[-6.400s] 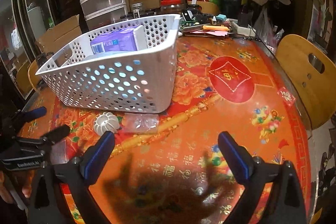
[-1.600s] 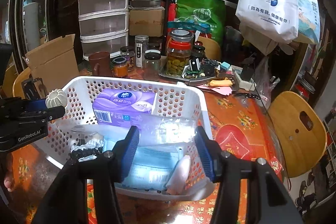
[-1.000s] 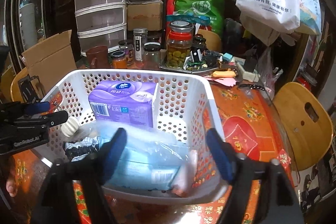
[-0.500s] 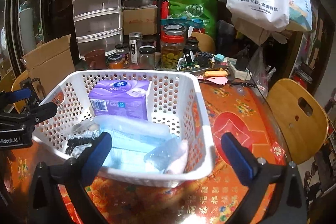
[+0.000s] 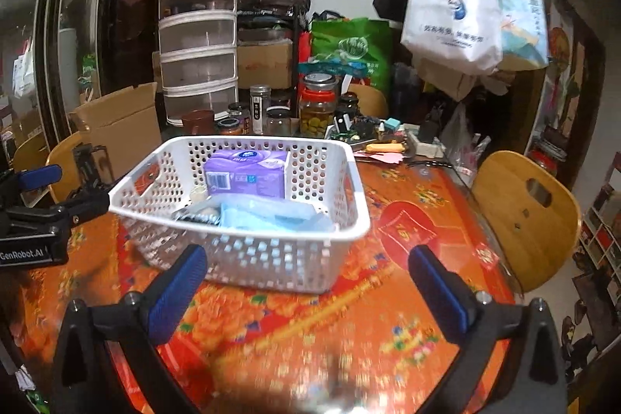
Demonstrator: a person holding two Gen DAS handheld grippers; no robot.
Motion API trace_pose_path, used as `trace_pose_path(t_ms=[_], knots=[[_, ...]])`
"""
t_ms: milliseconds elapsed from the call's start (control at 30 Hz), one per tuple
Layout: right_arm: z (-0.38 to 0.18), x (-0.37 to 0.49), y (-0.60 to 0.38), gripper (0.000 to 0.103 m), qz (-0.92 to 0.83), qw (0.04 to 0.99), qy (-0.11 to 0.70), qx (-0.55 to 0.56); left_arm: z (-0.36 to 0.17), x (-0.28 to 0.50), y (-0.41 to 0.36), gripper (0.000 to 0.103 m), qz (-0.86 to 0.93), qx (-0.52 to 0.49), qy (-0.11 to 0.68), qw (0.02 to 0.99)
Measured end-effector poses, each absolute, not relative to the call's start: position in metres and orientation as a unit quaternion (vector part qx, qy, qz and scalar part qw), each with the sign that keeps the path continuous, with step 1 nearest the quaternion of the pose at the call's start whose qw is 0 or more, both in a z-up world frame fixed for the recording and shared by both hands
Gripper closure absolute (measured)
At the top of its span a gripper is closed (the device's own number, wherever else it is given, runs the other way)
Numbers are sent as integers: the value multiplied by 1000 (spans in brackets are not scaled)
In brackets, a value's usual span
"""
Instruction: Organize soft objects
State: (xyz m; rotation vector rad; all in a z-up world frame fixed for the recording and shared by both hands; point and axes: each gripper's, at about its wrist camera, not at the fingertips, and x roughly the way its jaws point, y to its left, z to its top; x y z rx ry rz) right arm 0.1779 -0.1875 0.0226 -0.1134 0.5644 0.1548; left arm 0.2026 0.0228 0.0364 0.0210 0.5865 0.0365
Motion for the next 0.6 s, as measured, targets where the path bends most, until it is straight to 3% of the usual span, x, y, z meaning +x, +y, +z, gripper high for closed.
trace_pose_path(t_ms=[600], knots=[[38, 10, -203, 0, 27, 959, 280, -39, 47, 14, -3, 0, -6, 8, 282, 959]])
